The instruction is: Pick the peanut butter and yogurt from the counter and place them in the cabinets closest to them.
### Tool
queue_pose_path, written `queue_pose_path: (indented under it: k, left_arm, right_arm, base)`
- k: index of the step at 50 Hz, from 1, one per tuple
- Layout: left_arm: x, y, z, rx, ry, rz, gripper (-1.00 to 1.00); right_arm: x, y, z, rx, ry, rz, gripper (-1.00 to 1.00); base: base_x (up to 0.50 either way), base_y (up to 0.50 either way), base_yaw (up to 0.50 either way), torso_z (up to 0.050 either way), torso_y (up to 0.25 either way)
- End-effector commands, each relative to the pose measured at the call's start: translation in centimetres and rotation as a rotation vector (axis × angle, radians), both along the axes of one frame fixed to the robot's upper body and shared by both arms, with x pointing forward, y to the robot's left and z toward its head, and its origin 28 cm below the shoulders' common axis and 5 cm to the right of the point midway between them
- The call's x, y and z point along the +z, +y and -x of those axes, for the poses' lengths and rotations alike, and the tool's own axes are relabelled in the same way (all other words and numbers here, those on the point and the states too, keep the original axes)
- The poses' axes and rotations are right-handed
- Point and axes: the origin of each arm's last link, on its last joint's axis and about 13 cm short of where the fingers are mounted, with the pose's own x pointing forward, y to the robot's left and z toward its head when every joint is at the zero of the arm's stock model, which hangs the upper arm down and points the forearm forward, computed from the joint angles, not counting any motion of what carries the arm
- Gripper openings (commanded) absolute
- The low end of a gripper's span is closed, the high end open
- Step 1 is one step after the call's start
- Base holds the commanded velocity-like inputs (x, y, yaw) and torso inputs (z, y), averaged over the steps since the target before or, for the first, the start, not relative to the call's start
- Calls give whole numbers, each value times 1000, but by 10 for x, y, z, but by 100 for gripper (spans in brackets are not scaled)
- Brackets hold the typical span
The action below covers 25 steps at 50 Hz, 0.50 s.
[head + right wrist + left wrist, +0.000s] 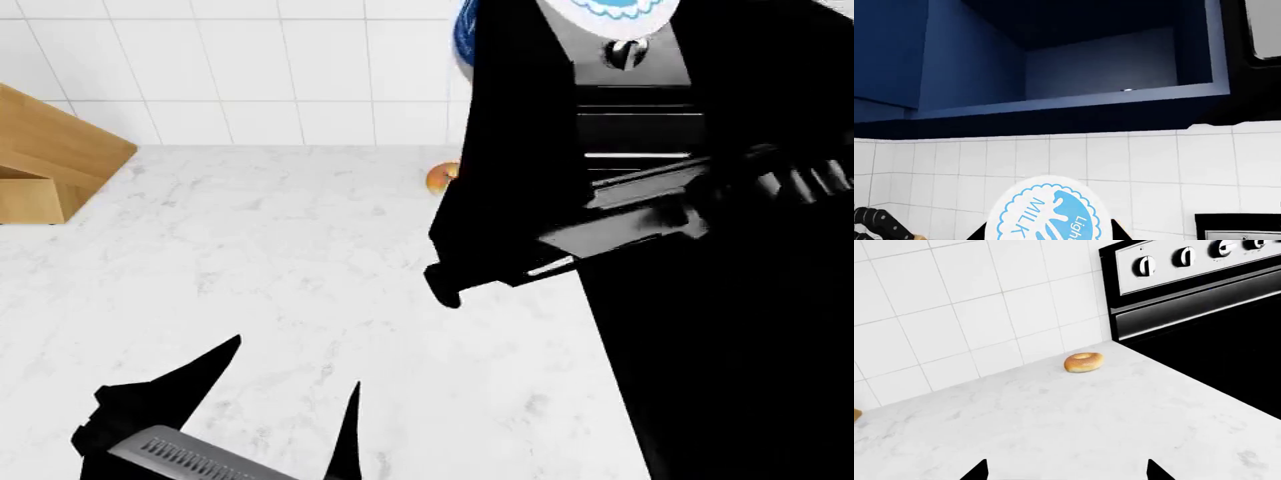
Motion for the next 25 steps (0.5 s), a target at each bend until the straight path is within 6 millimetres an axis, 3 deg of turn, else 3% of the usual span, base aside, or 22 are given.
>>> queue_pose_path:
  k: [1, 11, 25]
  left_arm:
    - [-1, -3, 0, -18, 6, 0, 100]
    - [0, -6, -1, -30, 8, -1, 100]
    - [-1, -6, 0, -30, 10, 4, 100]
  right_arm:
    - [48, -1, 29, 15, -189, -73, -100]
    - [86, 6, 25, -9, -253, -67, -100]
    - [133, 25, -6, -66, -258, -55, -100]
  base:
    - [0, 0, 0, 0, 0]
    - [0, 0, 0, 0, 0]
    - [0, 0, 0, 0, 0]
